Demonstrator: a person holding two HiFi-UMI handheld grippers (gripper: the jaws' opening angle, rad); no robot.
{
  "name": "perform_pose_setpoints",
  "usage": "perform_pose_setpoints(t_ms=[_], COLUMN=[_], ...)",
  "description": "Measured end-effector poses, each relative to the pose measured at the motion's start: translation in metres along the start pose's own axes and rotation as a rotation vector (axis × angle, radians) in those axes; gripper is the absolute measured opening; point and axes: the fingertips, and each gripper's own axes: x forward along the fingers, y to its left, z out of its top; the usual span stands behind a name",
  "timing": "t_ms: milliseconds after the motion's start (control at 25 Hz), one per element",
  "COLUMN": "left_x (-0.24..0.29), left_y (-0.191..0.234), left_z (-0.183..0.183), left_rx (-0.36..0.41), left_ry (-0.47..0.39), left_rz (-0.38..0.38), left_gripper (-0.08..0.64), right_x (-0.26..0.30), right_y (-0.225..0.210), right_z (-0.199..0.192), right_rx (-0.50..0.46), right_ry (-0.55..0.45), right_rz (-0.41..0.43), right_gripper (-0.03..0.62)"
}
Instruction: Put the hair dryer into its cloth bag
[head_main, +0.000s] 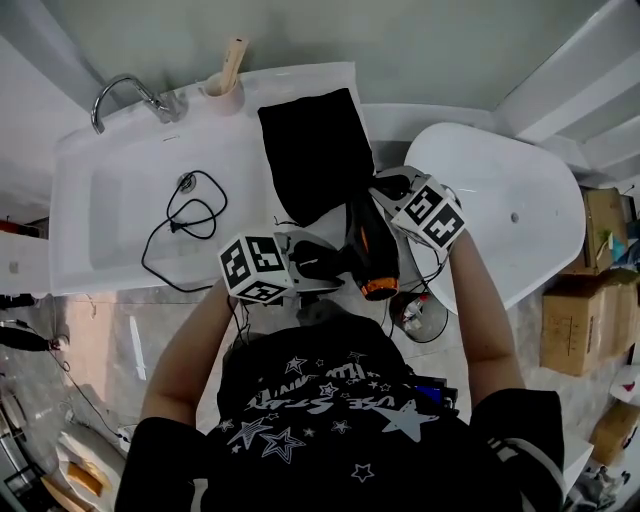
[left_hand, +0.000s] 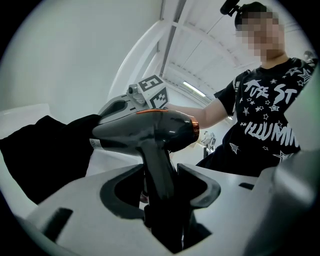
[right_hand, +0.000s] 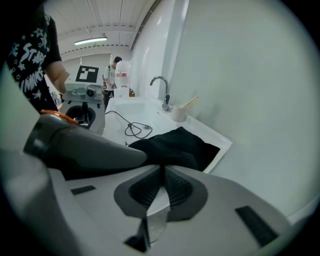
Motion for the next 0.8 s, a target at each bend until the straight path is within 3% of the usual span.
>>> perform_pose_setpoints(t_ms=[800], left_x=[-0.018], left_y=[0.084], left_z=[-0.021], left_rx=[-0.132], left_ry=[0.081], left_rz=[0.282], left_gripper=[0.216], right_x=[-0.016], right_y=[0.011], right_z=[0.01], right_rx=[0.011], right_ry=[-0.049], right_rz=[-0.02], right_gripper=[0.02])
